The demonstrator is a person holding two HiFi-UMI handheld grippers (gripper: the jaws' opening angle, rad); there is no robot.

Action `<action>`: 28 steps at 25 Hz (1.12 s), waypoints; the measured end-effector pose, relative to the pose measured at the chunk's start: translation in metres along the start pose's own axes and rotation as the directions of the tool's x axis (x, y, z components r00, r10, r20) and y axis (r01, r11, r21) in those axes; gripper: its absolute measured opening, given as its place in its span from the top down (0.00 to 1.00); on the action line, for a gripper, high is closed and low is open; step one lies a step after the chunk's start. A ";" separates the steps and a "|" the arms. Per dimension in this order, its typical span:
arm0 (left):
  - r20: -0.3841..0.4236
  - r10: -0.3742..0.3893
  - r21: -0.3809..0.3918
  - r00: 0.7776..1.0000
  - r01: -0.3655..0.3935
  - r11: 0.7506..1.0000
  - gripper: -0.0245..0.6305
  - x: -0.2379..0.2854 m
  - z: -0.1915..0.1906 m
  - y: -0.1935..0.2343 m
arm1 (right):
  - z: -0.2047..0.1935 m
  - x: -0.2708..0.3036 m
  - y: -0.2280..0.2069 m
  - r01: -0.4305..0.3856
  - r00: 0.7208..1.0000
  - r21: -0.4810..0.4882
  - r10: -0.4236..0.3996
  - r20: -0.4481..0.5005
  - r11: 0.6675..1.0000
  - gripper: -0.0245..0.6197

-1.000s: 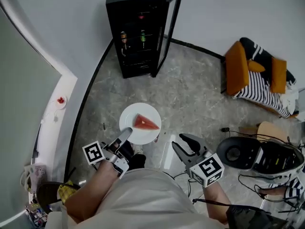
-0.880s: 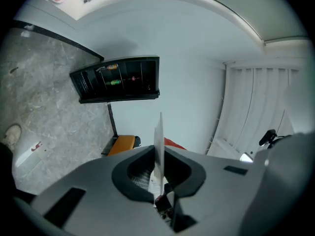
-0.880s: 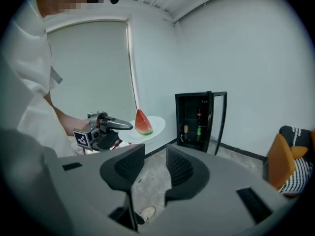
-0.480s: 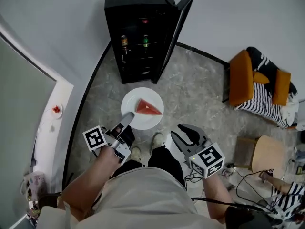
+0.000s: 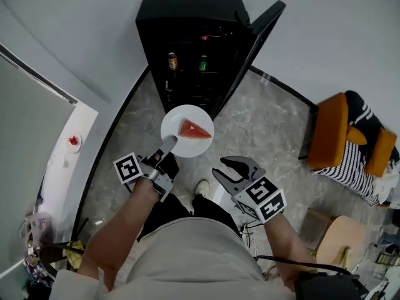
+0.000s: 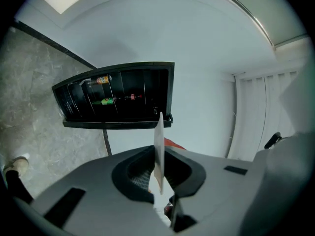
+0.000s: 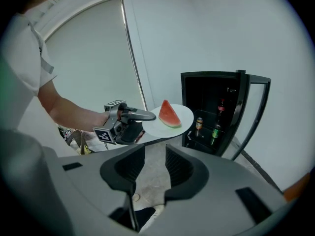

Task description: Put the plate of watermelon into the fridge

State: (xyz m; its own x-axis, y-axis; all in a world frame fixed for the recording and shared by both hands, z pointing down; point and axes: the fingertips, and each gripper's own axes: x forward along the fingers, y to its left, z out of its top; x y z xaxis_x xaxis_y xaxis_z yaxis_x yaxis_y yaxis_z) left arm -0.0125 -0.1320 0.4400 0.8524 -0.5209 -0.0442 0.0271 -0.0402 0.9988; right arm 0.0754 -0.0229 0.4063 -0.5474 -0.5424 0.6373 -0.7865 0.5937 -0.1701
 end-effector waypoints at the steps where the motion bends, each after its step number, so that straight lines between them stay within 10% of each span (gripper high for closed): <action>1: 0.017 -0.006 0.005 1.000 0.006 1.000 0.91 0.004 0.004 0.001 | 0.001 0.001 0.000 -0.006 1.000 -0.011 0.005 -0.007 1.000 0.74; 10: 0.110 0.002 0.017 0.994 -0.004 1.000 0.91 0.110 0.091 0.059 | -0.003 0.050 -0.066 -0.080 0.992 0.056 0.085 -0.096 0.995 0.74; 28: 0.165 0.134 0.041 0.977 -0.143 0.989 0.91 0.266 0.258 0.199 | 0.017 0.119 -0.175 0.028 0.994 0.258 0.001 -0.112 0.966 0.74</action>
State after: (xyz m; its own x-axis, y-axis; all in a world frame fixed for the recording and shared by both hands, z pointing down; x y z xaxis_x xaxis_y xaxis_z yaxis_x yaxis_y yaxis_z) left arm 0.0846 -0.4988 0.6223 0.7503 -0.6553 0.0875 -0.1163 -0.0005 0.9932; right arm 0.1425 -0.2015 0.4990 -0.5127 -0.4718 0.7173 -0.8487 0.4048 -0.3404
